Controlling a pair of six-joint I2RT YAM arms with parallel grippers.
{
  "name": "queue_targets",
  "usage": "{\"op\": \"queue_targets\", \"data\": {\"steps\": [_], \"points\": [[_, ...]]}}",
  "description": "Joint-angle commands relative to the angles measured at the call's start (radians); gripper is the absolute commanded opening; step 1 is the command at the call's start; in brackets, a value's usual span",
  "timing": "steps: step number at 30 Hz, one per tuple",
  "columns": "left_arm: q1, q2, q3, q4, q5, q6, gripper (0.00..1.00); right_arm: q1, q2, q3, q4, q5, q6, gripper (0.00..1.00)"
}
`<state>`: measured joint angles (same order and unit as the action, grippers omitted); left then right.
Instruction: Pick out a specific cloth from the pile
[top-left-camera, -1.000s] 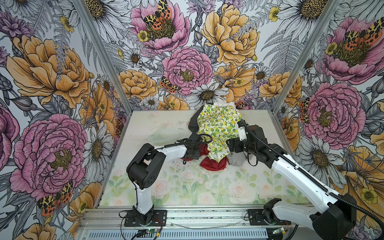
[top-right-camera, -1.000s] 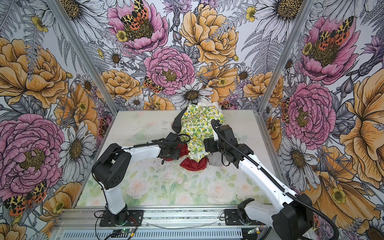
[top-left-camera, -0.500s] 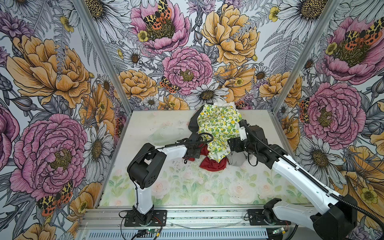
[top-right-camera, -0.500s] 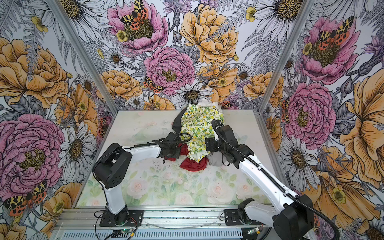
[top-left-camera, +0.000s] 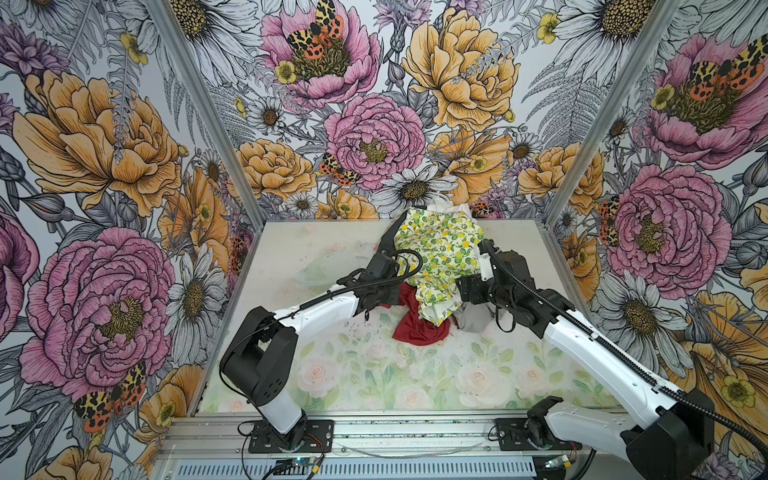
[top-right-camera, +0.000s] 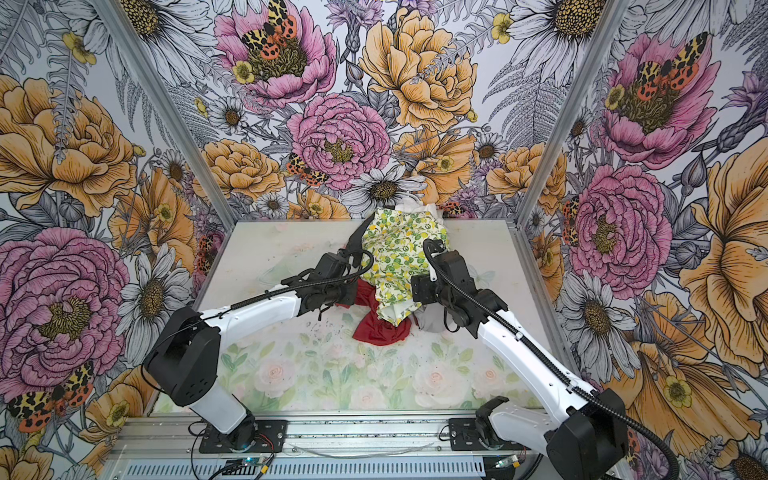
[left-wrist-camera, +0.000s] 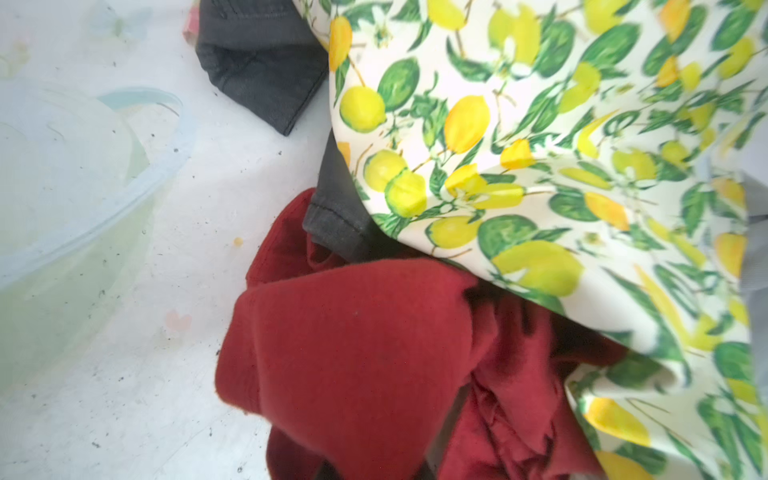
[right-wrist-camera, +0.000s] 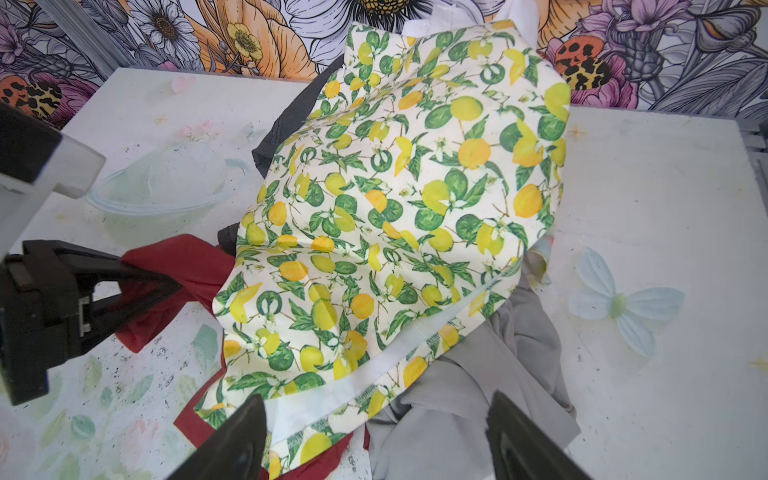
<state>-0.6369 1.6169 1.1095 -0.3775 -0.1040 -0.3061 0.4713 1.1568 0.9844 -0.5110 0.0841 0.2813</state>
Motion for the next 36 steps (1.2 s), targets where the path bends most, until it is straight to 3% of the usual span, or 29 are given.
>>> {"op": "queue_targets", "data": {"steps": [1, 20, 36], "points": [[0.018, -0.075, -0.015, 0.020, 0.029, -0.018, 0.00, 0.008, -0.017, -0.009, 0.033, 0.023, 0.017, 0.84], [0.111, -0.363, 0.035, 0.024, 0.169, -0.128, 0.00, 0.053, -0.082, -0.057, 0.163, -0.049, -0.017, 0.84], [0.257, -0.472, 0.183, -0.062, 0.231, -0.149, 0.00, 0.233, -0.049, -0.078, 0.318, -0.042, -0.134, 0.88]]}}
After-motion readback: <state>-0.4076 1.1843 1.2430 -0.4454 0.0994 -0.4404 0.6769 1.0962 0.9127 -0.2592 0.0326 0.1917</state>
